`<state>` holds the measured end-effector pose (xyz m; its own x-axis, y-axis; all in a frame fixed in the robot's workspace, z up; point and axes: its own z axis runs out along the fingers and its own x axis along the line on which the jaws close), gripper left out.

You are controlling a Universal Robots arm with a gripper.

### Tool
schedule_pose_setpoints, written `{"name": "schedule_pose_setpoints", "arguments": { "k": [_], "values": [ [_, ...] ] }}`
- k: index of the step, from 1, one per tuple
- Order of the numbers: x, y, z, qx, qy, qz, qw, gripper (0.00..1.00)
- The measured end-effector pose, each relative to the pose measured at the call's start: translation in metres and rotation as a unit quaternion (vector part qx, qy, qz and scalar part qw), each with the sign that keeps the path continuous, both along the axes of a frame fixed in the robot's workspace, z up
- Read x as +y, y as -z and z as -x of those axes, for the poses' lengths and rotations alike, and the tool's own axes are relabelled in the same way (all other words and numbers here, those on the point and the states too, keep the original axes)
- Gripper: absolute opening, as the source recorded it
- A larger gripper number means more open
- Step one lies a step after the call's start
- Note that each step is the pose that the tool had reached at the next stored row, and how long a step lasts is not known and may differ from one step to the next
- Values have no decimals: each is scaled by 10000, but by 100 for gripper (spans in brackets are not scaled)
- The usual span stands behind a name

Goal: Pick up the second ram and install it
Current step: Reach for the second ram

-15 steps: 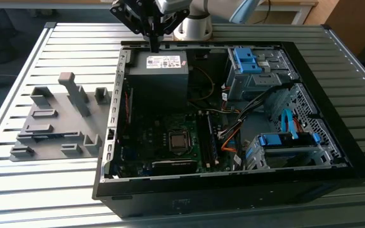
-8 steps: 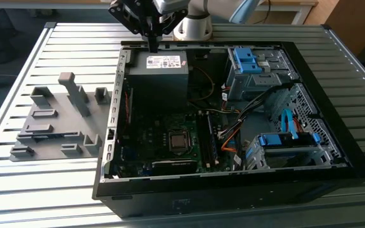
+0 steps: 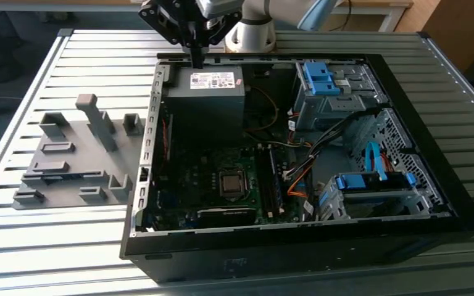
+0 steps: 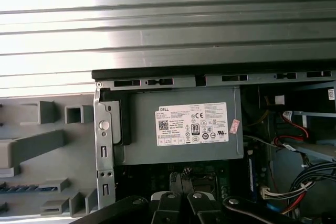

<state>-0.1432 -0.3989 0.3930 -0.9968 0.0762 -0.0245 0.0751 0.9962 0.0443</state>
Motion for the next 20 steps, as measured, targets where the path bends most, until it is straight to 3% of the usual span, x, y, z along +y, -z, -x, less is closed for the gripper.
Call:
{"name": "schedule_pose_setpoints", "arguments": {
  "k": [20],
  "values": [
    [0, 6, 73, 0, 0, 0, 10000, 11]
  ]
}}
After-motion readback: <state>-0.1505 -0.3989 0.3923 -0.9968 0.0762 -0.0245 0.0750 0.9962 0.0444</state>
